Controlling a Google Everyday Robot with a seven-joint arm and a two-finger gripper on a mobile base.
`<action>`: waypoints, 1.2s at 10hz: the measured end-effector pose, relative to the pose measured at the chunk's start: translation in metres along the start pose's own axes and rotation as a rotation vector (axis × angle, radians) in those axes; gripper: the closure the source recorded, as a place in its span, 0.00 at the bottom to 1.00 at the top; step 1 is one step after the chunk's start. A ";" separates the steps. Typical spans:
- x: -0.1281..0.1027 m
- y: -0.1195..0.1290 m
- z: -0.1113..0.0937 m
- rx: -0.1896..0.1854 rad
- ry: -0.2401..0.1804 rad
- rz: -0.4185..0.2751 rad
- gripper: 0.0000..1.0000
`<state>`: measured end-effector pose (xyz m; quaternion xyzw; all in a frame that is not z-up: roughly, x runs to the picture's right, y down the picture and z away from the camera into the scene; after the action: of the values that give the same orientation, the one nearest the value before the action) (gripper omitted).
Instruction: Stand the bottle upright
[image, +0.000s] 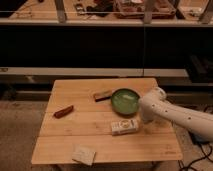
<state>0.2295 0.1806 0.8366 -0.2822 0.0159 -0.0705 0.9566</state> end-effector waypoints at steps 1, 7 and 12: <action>0.002 -0.002 -0.010 0.012 0.009 0.006 1.00; -0.001 -0.011 -0.050 0.063 0.101 -0.045 1.00; -0.015 -0.010 -0.060 0.053 0.077 -0.065 1.00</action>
<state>0.2087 0.1421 0.7918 -0.2543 0.0417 -0.1126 0.9596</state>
